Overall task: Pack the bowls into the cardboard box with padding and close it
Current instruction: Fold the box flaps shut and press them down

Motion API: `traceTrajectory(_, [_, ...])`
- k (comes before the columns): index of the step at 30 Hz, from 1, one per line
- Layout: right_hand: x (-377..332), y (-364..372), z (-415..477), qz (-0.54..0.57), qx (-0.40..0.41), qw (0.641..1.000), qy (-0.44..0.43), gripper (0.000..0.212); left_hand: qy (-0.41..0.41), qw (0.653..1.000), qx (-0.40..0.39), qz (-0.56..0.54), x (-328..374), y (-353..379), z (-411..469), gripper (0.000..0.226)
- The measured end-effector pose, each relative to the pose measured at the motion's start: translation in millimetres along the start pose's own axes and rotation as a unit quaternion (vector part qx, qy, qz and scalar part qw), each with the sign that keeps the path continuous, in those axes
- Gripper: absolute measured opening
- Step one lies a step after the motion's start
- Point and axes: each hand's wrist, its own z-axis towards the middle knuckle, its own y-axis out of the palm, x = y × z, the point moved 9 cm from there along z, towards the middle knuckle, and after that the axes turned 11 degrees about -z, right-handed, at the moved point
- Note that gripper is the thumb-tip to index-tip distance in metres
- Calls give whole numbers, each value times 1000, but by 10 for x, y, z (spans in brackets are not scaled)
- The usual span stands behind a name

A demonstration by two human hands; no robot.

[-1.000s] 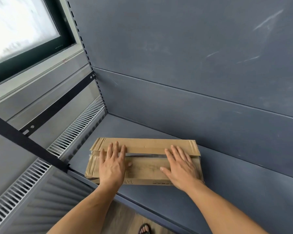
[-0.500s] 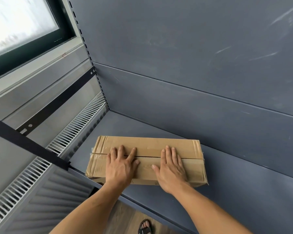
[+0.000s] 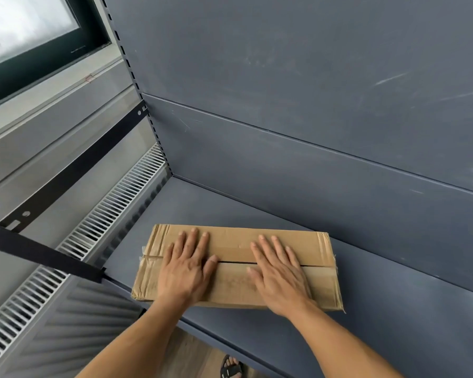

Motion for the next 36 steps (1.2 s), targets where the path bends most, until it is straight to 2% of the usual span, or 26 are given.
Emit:
traceTrajectory(3, [379, -9, -55, -17, 4, 998, 55, 65, -35, 999, 16, 21, -327, -156, 18, 71])
traceTrajectory(8, [873, 44, -165, -36, -2, 992, 122, 79, -57, 998, 35, 13, -511, -215, -34, 72])
traceTrajectory(15, [897, 51, -189, -19, -4, 991, 130, 79, -50, 998, 45, 16, -525, -190, -40, 69])
traceTrajectory(20, [907, 82, -170, -18, -10, 992, 127, 86, -51, 997, 48, 26, -499, -176, -27, 69])
traceTrajectory(30, [914, 85, -198, 3, -32, 994, 109, 95, -73, 997, 16, -7, -562, -150, -179, 73])
traceTrajectory(36, [1001, 90, -462, 30, -39, 990, 131, 71, -95, 995, 10, 2, -532, -199, -310, 77])
